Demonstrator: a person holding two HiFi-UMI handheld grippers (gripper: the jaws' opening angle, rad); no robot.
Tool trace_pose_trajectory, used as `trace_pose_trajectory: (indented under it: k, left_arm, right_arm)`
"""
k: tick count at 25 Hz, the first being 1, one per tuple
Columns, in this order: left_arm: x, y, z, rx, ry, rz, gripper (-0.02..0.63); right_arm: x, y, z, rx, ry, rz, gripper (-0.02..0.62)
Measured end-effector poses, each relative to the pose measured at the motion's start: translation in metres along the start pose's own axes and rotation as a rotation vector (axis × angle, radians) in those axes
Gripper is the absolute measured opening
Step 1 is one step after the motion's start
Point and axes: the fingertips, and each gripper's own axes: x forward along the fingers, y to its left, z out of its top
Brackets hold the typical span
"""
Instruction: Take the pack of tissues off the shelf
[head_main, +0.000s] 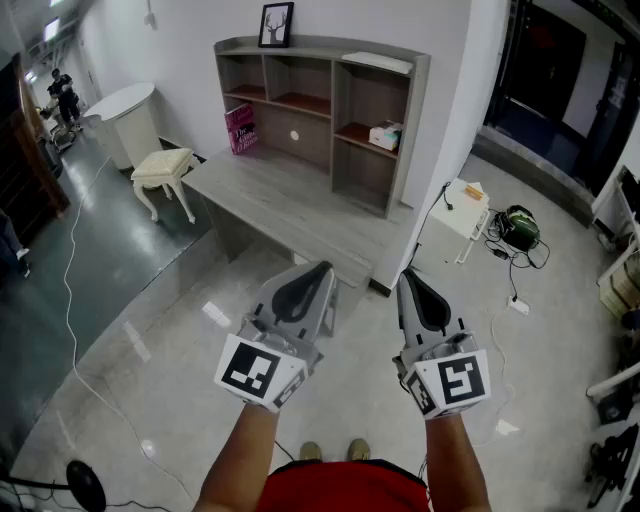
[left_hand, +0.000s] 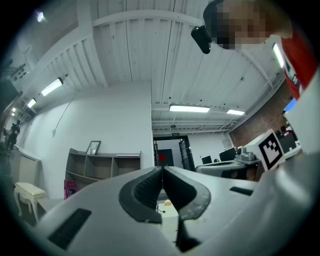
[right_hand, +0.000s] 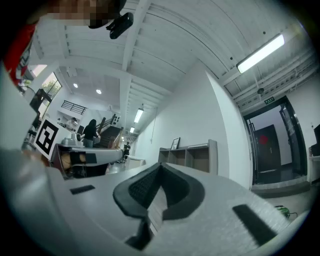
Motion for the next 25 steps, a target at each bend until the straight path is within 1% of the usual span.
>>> trace_pose_trajectory:
  k: [4,9,14,18,22,23,24,25]
  left_arm:
    - [-0.004,0.008,0.000,-0.003,-0.008,-0.005,0.011]
    - [-0.012,0.022,0.000,-0.008,-0.014,-0.017,0.011]
    - [-0.018,0.037,-0.005,-0.014,-0.019,-0.037,0.011]
    - [-0.011,0.050,-0.013,-0.039,-0.020,-0.051,0.011]
    - [0.003,0.059,-0.020,-0.051,-0.025,-0.064,0.014]
    - [0.008,0.061,-0.023,-0.056,-0.024,-0.067,0.038]
    - [0.014,0.063,-0.026,-0.064,-0.021,-0.070,0.134]
    - [0.020,0.066,-0.029,-0.070,-0.017,-0.072,0.186]
  right_arm:
    - [0.006,0.009,0.001,0.020,-0.017,0.012,0.005]
    - [0.015,0.021,0.000,0.001,-0.013,0.001,0.005]
    - [0.023,0.030,-0.008,0.000,0.004,-0.021,0.005]
    - [0.035,0.031,-0.018,-0.005,0.024,-0.032,0.005]
    - [0.049,0.023,-0.024,-0.008,0.027,-0.038,0.005]
    - [0.053,0.020,-0.026,-0.011,0.025,-0.038,0.005]
    - [0.057,0.017,-0.027,-0.014,0.024,-0.038,0.005]
    - [0.061,0.014,-0.029,-0.018,0.022,-0.038,0.005]
